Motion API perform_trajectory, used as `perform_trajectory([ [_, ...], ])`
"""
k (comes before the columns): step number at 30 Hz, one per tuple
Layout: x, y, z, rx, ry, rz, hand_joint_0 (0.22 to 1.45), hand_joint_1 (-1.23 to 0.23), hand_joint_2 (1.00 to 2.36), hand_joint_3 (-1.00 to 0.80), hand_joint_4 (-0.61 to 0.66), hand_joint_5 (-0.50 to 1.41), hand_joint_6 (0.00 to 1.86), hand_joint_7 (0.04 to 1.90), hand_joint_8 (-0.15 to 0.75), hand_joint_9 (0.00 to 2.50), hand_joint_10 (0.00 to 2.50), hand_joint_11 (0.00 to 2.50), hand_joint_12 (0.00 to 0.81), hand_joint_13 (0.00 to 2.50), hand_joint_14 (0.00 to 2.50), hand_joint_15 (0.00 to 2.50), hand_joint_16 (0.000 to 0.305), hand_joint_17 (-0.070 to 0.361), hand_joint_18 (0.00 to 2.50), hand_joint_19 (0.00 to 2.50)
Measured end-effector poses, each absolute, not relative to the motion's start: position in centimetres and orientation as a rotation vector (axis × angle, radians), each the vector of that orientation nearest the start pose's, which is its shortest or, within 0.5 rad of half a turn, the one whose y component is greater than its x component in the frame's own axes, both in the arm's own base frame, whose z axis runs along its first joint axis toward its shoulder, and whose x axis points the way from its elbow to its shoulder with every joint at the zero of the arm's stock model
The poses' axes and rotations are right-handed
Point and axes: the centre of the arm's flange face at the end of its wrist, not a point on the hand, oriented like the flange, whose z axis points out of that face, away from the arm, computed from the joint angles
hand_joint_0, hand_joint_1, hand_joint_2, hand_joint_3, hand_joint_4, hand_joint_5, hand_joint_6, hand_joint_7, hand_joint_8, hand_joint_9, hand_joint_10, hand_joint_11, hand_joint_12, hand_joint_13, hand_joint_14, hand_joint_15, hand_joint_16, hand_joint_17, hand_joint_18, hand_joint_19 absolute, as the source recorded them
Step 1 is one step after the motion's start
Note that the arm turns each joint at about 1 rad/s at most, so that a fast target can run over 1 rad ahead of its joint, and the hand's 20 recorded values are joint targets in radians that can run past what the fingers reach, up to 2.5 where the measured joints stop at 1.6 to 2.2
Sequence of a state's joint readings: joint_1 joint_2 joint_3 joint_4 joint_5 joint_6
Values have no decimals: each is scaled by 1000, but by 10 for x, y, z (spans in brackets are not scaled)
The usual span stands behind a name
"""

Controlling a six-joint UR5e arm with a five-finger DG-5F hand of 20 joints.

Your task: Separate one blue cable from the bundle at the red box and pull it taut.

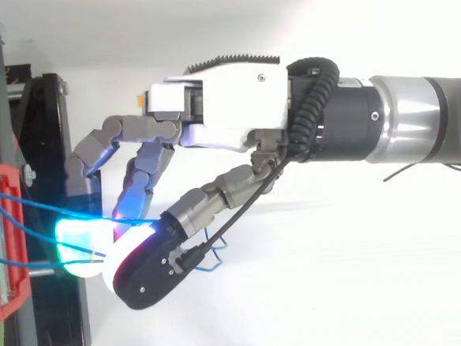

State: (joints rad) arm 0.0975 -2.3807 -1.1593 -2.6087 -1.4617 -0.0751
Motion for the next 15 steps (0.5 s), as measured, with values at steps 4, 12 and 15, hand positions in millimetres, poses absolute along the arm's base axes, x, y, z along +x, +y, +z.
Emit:
perform_trajectory([
  [4, 791, -66, 217, 1079, 1131, 1210, 585, -783, 1000, -500, 193, -155, 828, 891, 309, 1172, 24, 959, 359, 1063, 28, 699, 52, 117, 821, 714],
  [12, 790, -63, 217, 1087, 1136, 1216, 586, -751, 1000, -500, 191, -151, 758, 898, 305, 1161, 23, 1002, 358, 1049, 25, 700, 52, 117, 808, 727],
  [15, 790, -63, 218, 1087, 1137, 1218, 593, -731, 1001, -492, 190, -150, 761, 893, 306, 1169, 23, 999, 359, 1050, 26, 705, 52, 116, 814, 737],
])
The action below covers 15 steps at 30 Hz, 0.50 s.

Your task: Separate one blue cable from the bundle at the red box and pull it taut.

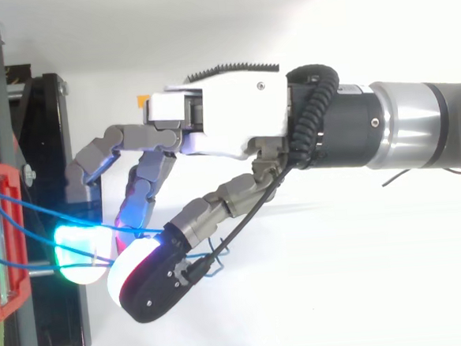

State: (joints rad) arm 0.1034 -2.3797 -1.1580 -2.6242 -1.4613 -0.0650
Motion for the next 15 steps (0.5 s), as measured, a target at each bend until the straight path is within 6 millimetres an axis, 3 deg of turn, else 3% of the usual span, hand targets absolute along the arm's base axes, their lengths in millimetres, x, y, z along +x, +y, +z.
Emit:
perform_trajectory([
  [8, 793, -62, 229, 1077, 1130, 1232, 609, -724, 1002, -466, 182, -154, 767, 890, 297, 1173, 23, 1131, 355, 1059, 29, 752, 52, 117, 816, 738],
  [15, 788, -62, 235, 1097, 1161, 1217, 616, -749, 1003, -457, 186, -162, 777, 854, 273, 1188, 14, 1367, 357, 1095, 30, 990, 52, 117, 816, 768],
])
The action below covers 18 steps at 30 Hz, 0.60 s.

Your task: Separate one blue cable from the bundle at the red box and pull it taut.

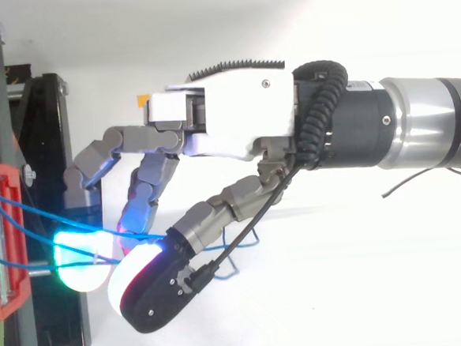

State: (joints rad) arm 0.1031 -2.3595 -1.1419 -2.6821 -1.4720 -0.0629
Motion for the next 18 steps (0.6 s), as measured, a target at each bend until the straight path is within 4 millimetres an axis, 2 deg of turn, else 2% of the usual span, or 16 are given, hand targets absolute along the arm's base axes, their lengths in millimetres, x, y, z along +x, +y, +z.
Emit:
perform_trajectory([
  [6, 786, -62, 234, 1109, 1175, 1210, 629, -754, 1012, -326, 165, -170, 811, 849, 256, 1234, 10, 1637, 342, 1147, 29, 1152, 51, 116, 822, 808],
  [9, 786, -62, 234, 1110, 1174, 1210, 631, -760, 1014, -270, 163, -175, 831, 828, 243, 1168, 445, 1544, 337, 1167, 27, 1220, 52, 116, 829, 826],
  [10, 787, -62, 235, 1110, 1172, 1212, 632, -761, 1014, -269, 167, -176, 834, 822, 246, 1159, 489, 1549, 335, 1175, 26, 1231, 52, 116, 829, 836],
  [14, 788, -63, 239, 1112, 1159, 1220, 648, -793, 1009, -368, 172, -177, 854, 807, 244, 1133, 748, 1482, 331, 1199, 24, 1255, 52, 116, 842, 846],
  [18, 790, -63, 245, 1111, 1153, 1228, 655, -804, 1002, -461, 174, -168, 863, 812, 250, 1150, 778, 1472, 331, 1207, 25, 1267, 52, 116, 864, 853],
])
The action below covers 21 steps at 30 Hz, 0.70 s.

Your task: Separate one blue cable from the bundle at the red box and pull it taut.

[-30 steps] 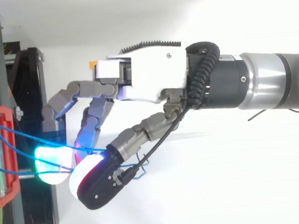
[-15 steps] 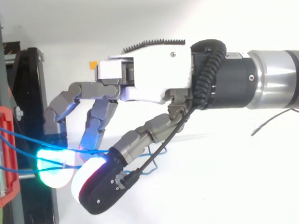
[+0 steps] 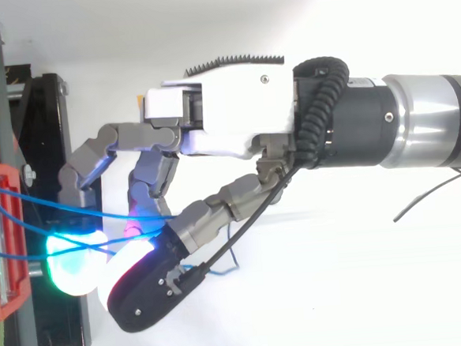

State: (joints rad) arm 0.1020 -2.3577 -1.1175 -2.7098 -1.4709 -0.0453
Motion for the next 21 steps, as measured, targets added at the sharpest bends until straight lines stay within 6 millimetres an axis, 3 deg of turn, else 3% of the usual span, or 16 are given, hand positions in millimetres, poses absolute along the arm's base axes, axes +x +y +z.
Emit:
perform_trajectory([
  [12, 791, -67, 247, 1115, 1156, 1230, 610, -685, 1005, -408, 188, -137, 863, 908, 255, 1258, 631, 1556, 335, 1212, 26, 1239, 51, 115, 865, 872],
  [21, 790, -69, 246, 1116, 1159, 1229, 605, -495, 1009, -374, 158, -130, 834, 922, 256, 1314, 249, 1670, 354, 1142, 29, 1145, 52, 117, 825, 889],
])
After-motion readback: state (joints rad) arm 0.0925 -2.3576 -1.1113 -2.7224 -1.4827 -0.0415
